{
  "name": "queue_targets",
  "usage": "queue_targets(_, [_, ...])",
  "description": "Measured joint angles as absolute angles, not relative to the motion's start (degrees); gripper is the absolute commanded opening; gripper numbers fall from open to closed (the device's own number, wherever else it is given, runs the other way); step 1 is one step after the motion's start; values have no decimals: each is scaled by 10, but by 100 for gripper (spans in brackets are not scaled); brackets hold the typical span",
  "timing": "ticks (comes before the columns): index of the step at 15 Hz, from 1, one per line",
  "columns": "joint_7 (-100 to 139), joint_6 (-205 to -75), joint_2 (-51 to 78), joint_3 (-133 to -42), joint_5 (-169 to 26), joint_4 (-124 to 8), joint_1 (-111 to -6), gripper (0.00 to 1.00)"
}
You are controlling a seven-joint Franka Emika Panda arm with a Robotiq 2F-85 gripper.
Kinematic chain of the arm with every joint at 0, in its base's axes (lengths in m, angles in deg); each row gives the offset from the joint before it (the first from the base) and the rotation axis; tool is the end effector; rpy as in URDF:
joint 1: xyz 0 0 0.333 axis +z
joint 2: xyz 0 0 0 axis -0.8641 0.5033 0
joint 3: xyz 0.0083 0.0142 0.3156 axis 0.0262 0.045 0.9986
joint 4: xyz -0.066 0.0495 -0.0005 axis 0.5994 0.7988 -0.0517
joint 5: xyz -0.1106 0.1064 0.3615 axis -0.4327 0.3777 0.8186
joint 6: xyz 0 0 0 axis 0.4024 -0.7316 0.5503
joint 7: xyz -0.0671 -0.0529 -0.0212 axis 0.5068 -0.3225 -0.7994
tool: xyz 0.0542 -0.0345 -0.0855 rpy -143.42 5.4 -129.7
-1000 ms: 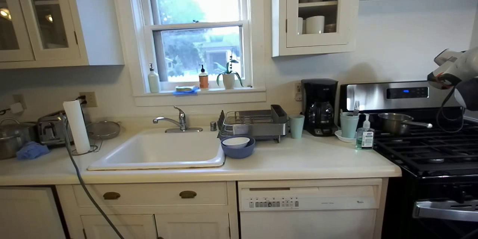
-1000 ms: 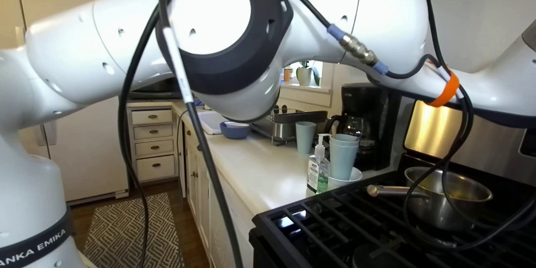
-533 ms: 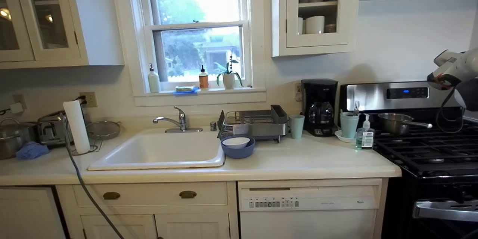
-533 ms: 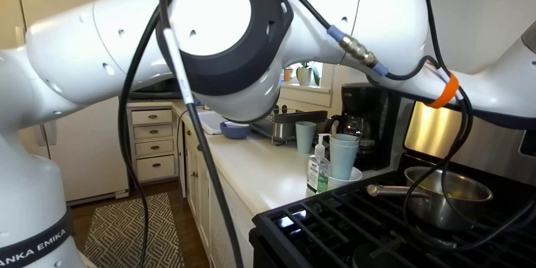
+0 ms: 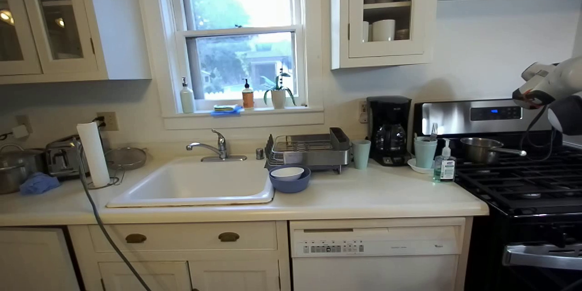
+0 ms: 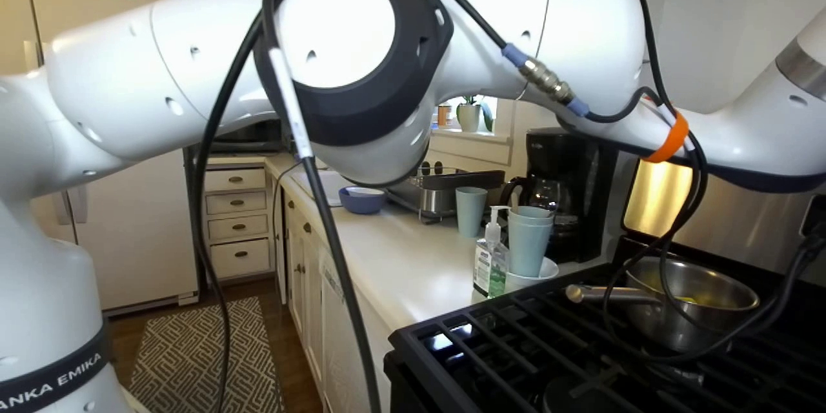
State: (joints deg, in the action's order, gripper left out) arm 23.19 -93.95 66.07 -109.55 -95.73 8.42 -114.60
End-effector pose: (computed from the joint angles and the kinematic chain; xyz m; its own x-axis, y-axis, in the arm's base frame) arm 0.2984 -0.7337 0.3617 0.3007 -0.9523 0.0532 -0.5993 -0.1452 0.7873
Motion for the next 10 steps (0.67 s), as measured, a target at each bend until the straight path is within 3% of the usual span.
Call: queue_targets(10, [323,-886,661,-1095,-957,84,-1123,2])
